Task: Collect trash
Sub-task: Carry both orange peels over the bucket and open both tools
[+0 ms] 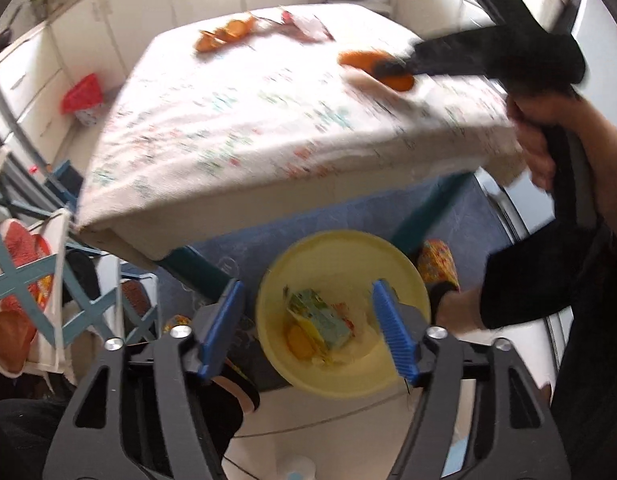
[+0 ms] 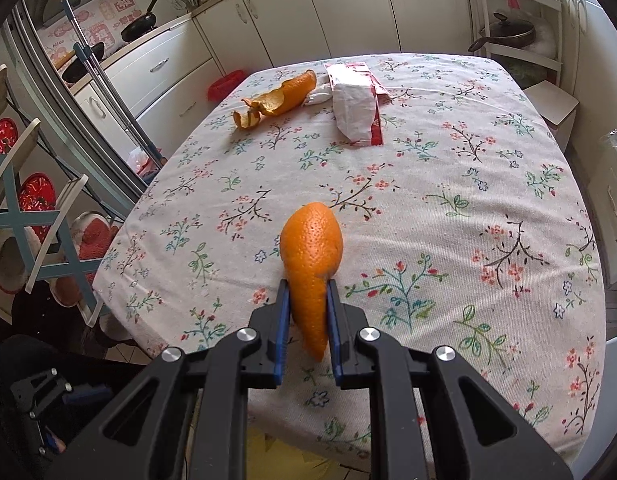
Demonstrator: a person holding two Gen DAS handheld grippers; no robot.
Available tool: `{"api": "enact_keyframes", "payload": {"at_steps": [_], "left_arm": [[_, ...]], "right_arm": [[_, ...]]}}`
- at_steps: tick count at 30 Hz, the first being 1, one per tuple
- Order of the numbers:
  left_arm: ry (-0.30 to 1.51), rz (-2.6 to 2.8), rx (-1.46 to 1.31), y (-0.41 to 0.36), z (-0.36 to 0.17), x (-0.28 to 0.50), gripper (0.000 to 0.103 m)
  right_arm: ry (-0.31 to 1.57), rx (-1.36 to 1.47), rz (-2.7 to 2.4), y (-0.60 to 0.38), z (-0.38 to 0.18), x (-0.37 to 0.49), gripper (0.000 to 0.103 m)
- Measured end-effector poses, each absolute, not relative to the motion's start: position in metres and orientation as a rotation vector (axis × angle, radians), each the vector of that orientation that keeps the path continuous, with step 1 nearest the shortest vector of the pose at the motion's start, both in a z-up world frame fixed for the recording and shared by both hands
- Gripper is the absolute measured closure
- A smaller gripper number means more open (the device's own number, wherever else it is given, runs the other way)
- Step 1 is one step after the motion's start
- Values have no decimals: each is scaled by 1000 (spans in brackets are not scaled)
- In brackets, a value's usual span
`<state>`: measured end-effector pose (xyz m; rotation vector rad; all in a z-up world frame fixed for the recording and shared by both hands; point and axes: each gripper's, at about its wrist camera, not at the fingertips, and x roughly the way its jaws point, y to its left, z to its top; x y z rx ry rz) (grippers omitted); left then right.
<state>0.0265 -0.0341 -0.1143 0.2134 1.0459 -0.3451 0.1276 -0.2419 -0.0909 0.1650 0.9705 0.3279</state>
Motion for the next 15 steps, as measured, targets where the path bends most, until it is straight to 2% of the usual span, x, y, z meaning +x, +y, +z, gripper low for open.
{"api": "enact_keyframes", "payload": {"at_steps": [5,15], "left_arm": [[990,-234,142,-14,-104,35,23],[938,-112,-15,21,-93,44,17]], "right_arm": [[957,186,348,-240,-85,112,85],[921,189,455,-216,-67,44,85]]}}
